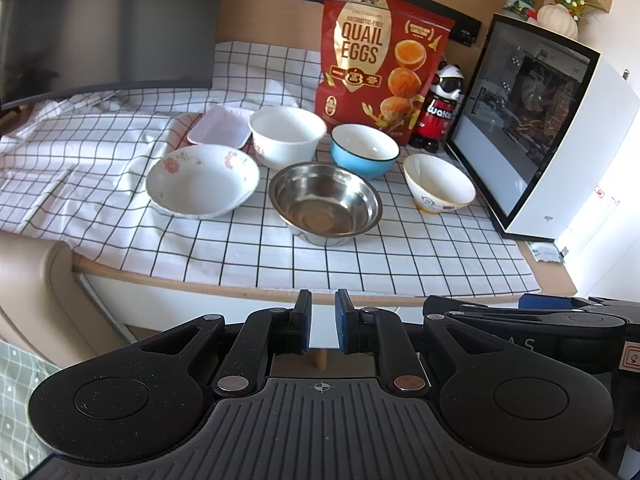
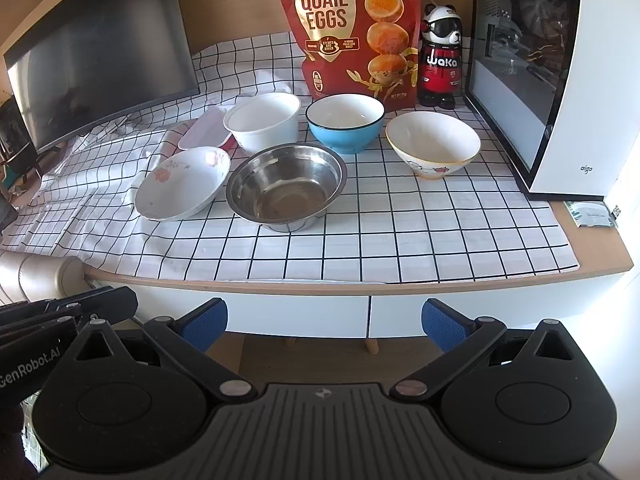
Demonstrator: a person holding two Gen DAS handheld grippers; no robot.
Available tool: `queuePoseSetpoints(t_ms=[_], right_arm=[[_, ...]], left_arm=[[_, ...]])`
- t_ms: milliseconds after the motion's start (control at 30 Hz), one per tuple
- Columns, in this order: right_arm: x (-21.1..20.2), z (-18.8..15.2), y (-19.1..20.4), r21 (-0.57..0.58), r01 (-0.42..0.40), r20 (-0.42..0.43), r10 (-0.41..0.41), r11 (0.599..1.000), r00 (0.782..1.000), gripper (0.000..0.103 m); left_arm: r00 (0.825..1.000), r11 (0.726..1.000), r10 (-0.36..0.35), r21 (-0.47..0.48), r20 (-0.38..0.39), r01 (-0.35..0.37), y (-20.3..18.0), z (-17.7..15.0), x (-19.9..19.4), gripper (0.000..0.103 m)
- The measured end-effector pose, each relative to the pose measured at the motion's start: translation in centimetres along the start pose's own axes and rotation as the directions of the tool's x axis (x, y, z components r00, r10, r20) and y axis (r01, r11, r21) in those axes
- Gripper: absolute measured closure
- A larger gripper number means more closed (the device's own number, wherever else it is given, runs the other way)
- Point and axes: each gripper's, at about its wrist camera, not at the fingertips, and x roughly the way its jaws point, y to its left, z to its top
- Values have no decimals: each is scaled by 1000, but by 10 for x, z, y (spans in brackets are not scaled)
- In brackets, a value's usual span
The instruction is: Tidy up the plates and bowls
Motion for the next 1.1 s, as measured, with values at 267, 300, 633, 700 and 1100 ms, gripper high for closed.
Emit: queuePoseSetpoints(t_ms=[267,300,633,700,1100], right_arm=[[2,0,-1,2,0,-4,0,1000,1000,0],[2,0,-1,3,1,-5,-1,1000,1000,0],[3,0,-2,3,1,-7,-1,1000,1000,0],[4,1,-1,2,0,-8,0,1000,1000,0],[7,5,-2,7,-1,-10,1,1000,1000,0]], left_arm=[[1000,1000,-5,-1,0,5,-2,1,1,88],[1000,1000,-6,-1,-1,6,-2,1,2,88],[1000,1000,-1,-2,-4,1,0,1,4,88],[1000,1000,1,-3,-4,-1,-1,1,4,88],[1000,1000,2,-3,-8,-2,1,2,6,88]])
